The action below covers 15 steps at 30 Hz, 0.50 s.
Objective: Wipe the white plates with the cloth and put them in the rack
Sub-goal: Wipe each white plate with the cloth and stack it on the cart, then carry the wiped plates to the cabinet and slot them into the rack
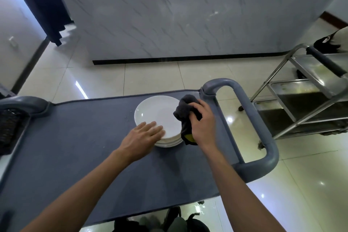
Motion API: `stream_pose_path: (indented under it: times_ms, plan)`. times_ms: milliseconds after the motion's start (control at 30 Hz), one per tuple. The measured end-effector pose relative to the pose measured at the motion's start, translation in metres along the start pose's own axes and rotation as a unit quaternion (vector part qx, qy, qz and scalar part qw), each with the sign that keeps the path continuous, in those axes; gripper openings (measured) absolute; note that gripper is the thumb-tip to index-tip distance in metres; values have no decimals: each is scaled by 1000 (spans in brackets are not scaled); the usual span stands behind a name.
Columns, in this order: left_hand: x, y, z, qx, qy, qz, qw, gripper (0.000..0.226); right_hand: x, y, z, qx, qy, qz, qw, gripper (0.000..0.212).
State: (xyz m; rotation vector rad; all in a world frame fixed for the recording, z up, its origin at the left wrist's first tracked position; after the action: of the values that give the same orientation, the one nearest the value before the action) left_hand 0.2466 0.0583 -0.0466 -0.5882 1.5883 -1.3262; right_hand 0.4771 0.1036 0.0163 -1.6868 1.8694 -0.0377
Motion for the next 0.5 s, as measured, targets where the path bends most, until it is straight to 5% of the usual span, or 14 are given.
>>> stream_pose_path:
  times_ms: [367,433,500]
  plan:
    - [11,6,2,10,-12,-51,999,31,1,18,11,-9,-4,-21,1000,24]
    - [7,-4,10,106,-113,-42,987,37,1,21,10,-6,-12,-29,999,24]
    - [1,-15,15,239,-277,-16,931,34,1,24,7,-13,-17,-35,999,25]
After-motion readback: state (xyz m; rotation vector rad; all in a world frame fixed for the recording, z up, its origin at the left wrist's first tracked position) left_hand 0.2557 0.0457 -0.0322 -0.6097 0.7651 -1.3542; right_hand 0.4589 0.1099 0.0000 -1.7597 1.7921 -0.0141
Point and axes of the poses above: each hand's wrist, its own x-axis away from the middle knuckle, its own y-axis out of the palm, z = x × y, the point moved 1 cm from there along -x, towards the middle knuckle, and after that the axes turned 11 degrees about -y, right-handed, at the moved point
